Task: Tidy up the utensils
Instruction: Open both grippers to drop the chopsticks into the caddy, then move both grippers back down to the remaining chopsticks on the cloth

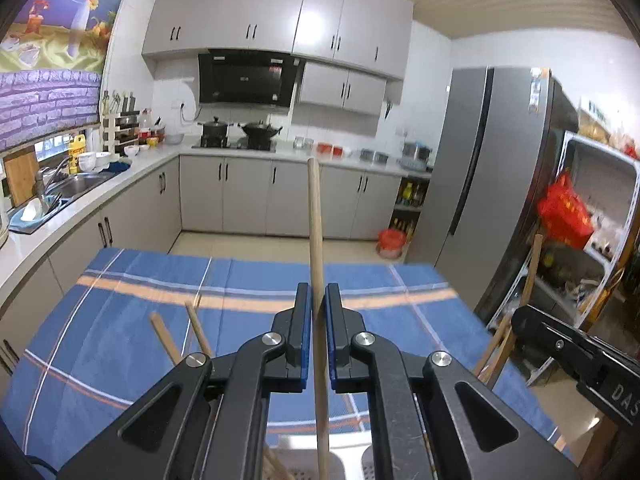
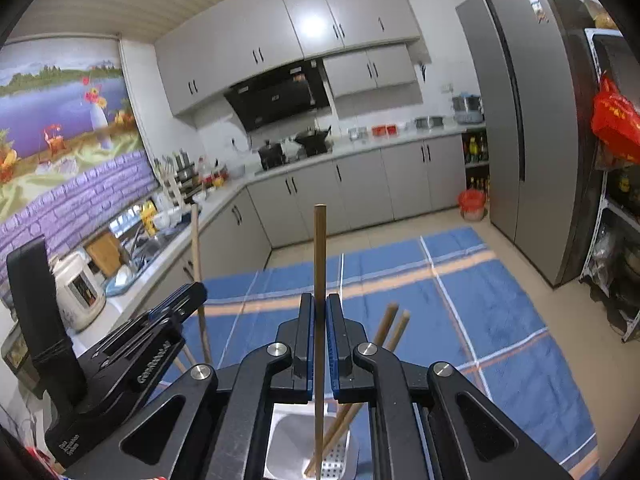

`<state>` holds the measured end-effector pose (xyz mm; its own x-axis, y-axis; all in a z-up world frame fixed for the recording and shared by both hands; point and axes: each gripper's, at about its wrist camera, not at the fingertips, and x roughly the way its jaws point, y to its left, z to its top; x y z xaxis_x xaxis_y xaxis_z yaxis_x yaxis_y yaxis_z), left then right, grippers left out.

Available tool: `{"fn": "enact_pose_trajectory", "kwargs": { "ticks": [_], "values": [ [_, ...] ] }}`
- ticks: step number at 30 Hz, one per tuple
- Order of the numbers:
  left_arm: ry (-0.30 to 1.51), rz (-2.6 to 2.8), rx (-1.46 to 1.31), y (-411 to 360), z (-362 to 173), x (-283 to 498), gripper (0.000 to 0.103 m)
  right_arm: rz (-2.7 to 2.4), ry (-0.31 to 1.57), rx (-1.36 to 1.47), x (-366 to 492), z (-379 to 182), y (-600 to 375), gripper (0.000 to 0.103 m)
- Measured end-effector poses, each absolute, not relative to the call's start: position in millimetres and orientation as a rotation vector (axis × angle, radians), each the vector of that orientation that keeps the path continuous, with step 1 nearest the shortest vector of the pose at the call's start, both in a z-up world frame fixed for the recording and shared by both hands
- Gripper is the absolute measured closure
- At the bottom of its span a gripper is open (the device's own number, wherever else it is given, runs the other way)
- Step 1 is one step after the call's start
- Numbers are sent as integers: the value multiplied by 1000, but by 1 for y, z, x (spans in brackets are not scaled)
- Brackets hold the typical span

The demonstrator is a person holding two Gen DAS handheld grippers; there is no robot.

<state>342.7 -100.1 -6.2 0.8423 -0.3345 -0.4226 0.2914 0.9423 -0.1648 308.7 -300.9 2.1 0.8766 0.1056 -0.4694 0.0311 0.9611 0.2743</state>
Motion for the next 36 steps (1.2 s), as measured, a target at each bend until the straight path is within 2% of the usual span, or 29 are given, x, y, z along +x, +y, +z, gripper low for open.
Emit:
{"fn": "enact_pose_trajectory", "kwargs": {
  "ticks": [10,13,17,20,22,28,36],
  "values": [
    [497,-314,-89,-99,-18,331,97,81,585,300,310,-22,-303,94],
    [490,-312,-93,-95,-12,323,97,80,580,306,306,-21,-304,77],
    [485,-301,-100,-87,-1,311,96,81,562,307,294,-14,-306,76],
    [483,-287,-116,-80,7,297,85,80,544,306,282,-6,-307,73],
    [473,-274,-130,-72,14,285,71,80,537,300,271,-3,-309,66],
    [479,-234,-158,-49,22,250,61,64,578,292,236,-15,-319,60],
    [598,-158,-165,-16,-12,198,58,6,745,312,180,-69,-345,57]
  ]
}}
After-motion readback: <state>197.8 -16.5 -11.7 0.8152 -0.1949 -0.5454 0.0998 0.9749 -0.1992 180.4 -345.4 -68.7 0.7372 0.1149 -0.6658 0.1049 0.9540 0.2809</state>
